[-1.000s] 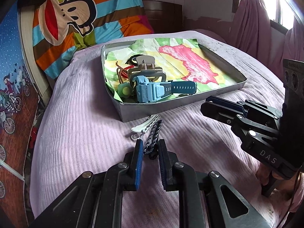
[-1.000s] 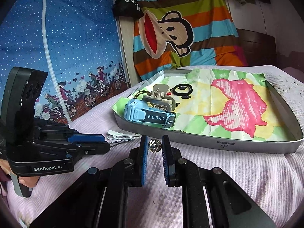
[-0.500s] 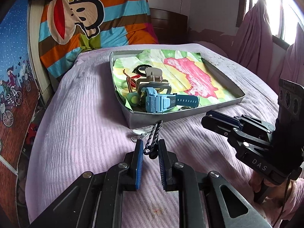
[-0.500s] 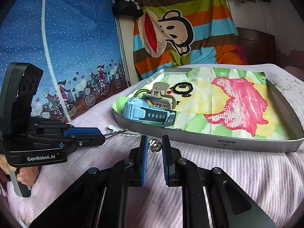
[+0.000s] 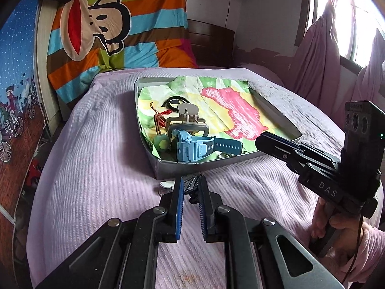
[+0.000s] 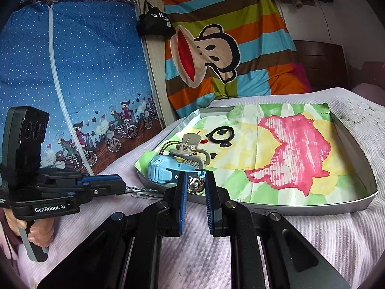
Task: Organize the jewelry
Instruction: 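Carry the gold piece and black clip into the tray while both tools open there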
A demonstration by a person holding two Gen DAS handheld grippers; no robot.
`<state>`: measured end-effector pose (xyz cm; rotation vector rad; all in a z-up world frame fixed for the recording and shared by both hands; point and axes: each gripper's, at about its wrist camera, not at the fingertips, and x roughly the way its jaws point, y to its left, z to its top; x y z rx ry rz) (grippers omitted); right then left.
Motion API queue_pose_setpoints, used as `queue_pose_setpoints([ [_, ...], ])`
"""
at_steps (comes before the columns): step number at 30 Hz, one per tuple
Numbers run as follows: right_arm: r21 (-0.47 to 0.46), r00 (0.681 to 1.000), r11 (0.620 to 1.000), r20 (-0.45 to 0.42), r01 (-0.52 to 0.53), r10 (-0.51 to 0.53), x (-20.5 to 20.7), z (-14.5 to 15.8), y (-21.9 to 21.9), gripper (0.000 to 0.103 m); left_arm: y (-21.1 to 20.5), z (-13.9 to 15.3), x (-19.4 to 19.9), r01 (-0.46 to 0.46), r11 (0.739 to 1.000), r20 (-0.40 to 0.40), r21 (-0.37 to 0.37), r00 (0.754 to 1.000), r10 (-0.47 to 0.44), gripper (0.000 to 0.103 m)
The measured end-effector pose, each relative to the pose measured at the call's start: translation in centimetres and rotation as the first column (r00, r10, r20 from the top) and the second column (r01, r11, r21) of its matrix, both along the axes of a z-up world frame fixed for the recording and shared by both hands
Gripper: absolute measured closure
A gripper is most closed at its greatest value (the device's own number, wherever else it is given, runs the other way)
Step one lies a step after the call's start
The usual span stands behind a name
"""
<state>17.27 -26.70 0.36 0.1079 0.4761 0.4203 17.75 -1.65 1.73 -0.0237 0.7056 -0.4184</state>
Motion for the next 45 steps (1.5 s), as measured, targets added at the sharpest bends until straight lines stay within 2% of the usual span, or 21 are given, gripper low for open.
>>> queue_pose_setpoints([
  [10, 0.005, 0.999, 1.000, 0.032, 0.016, -0.016, 0.1, 0.9, -0.7, 0.090, 0.1, 2.8, -0.1, -0.003, 0.996, 0.082, -0.084, 0.997, 0.010, 0.091],
  [16, 0.002, 0.998, 0.999, 0.024, 0.052, -0.052, 3.3, 2.5, -2.0, 0.090, -1.3, 4.4, 3.4, -0.047, 0.993, 0.127, -0.111, 0.990, 0.062, 0.091],
  [19, 0.003, 0.998, 0.998, -0.010, 0.063, -0.063, 6.1, 3.0, -2.3, 0.090, -1.7, 4.3, 6.0, -0.077, 0.985, 0.101, -0.154, 0.991, 0.093, 0.091],
  [22, -0.013, 0.995, 0.997, -0.058, 0.079, -0.080, 8.9, 2.7, -2.4, 0.090, -2.2, 3.8, 8.4, -0.114, 0.981, 0.069, -0.155, 0.990, 0.126, 0.091],
  [26, -0.019, 0.983, 0.995, -0.150, 0.101, -0.103, 11.9, 1.3, -2.6, 0.090, -2.5, 2.5, 11.0, -0.172, 0.974, -0.015, -0.150, 0.985, 0.171, 0.091],
  [32, 0.022, 0.957, 0.991, -0.263, 0.133, -0.123, 13.8, -1.7, -2.8, 0.090, -2.4, 1.0, 11.6, -0.225, 0.968, -0.082, -0.111, 0.973, 0.217, 0.091],
  [41, -0.013, 0.945, 0.991, -0.301, 0.132, -0.130, 13.9, -4.1, -1.8, 0.090, -2.7, 0.9, 11.4, -0.222, 0.972, -0.079, -0.075, 0.973, 0.216, 0.090],
  [44, -0.009, 0.945, 0.991, -0.299, 0.134, -0.130, 13.8, -4.0, -2.0, 0.089, -2.6, 1.1, 11.0, -0.230, 0.971, -0.067, -0.065, 0.972, 0.225, 0.076],
  [45, -0.007, 0.946, 0.991, -0.298, 0.135, -0.130, 13.7, -4.0, -2.1, 0.089, -2.5, 1.2, 10.8, -0.234, 0.970, -0.060, -0.068, 0.971, 0.230, 0.067],
])
